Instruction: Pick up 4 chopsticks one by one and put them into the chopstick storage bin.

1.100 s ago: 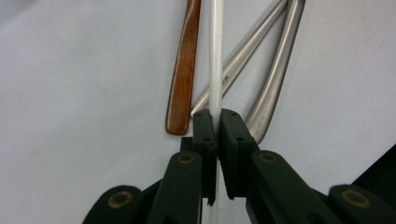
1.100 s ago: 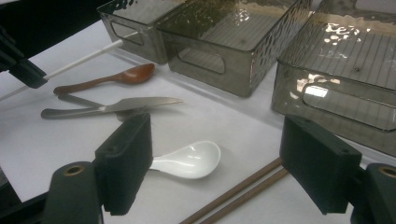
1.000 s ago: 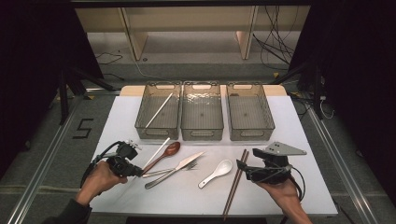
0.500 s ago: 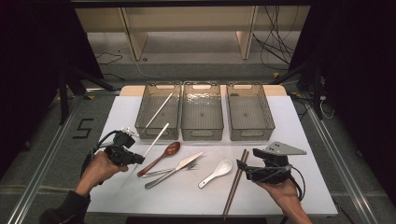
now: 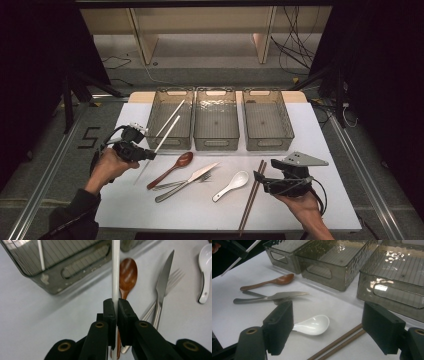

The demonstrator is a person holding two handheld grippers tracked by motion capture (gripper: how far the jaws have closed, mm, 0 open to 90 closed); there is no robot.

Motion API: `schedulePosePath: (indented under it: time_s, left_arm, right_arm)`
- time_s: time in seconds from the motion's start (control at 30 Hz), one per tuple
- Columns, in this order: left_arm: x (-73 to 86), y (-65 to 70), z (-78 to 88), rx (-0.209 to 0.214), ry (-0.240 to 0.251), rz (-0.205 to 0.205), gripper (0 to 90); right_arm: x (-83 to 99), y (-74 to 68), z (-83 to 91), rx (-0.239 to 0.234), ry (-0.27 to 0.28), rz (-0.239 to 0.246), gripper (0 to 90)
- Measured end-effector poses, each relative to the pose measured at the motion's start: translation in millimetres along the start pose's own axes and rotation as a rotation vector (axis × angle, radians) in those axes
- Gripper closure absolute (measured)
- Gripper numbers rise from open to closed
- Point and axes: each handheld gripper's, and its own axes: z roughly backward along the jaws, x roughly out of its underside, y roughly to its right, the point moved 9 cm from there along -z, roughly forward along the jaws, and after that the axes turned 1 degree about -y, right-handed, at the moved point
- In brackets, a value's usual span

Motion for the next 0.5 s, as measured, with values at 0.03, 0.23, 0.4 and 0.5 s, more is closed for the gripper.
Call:
schedulePosePath:
  time_s: [0.03, 0.23, 0.4, 0.5]
  left_arm:
    - [-3.4, -1.3, 1.0, -0.002, 0.006, -0.001, 84.9]
    - [-22.8, -9.9, 4.6, -0.022, 0.042, 0.007, 84.9]
    - [-35.1, -13.9, 6.7, -0.031, 0.060, 0.009, 84.9]
    - [-42.8, -16.1, 7.3, -0.037, 0.074, 0.013, 84.9]
  right_arm:
    - [0.1, -0.1, 0.0, -0.001, -0.001, 0.000, 26.3]
    - [-0.1, 0.3, -0.1, -0.001, 0.002, -0.002, 26.3]
    - [-0.1, 0.4, 0.0, -0.002, 0.003, -0.003, 26.3]
    - [-0.1, 0.5, 0.1, -0.003, 0.003, -0.004, 26.3]
